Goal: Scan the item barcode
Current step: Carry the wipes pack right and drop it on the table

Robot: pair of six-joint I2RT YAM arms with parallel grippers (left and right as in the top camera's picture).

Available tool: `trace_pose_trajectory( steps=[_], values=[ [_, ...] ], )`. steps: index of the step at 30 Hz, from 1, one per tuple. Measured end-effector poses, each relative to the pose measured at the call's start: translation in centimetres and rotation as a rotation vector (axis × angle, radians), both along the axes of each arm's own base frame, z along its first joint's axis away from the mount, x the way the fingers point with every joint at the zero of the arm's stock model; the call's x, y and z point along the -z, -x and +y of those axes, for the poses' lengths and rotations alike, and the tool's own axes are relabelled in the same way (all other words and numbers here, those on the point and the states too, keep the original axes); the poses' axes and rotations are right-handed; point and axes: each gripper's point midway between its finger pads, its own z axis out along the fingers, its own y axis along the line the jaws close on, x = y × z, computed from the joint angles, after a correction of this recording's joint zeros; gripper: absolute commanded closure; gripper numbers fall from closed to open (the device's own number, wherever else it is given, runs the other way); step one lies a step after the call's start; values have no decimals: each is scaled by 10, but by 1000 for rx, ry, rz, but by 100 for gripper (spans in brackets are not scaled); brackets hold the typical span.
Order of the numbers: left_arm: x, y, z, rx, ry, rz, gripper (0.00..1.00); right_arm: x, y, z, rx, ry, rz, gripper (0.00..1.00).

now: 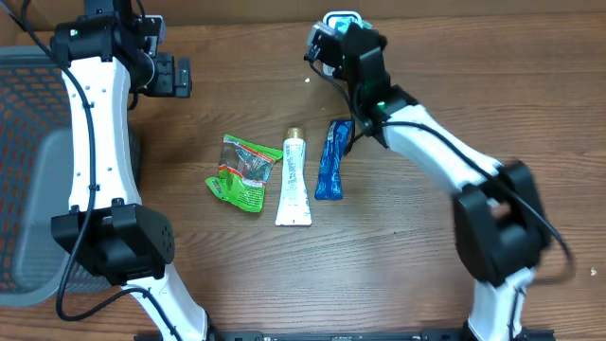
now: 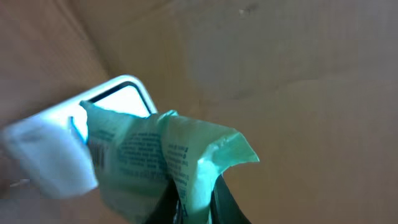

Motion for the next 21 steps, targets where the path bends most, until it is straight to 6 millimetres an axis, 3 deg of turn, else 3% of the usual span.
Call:
trace_pose_trajectory(
  steps=[6, 8, 11, 13, 17, 21],
  values=[
    [0, 0, 0, 0, -1, -2, 0, -43, 81, 7, -12, -462, 295, 96],
    [0, 0, 0, 0, -1, -1, 0, -40, 101, 9, 2, -629, 448, 96],
    [0, 0, 0, 0, -1, -1, 0, -16, 130, -1, 85, -799, 707, 96],
    [0, 0, 0, 0, -1, -1, 0, -1, 143, -15, 183, -887, 845, 96],
    [0, 0, 0, 0, 0, -1, 0, 10, 149, -54, 405, -1055, 963, 96],
    [0, 0, 0, 0, -1, -1, 0, 20, 143, -121, 691, -1228, 960, 96]
  ],
)
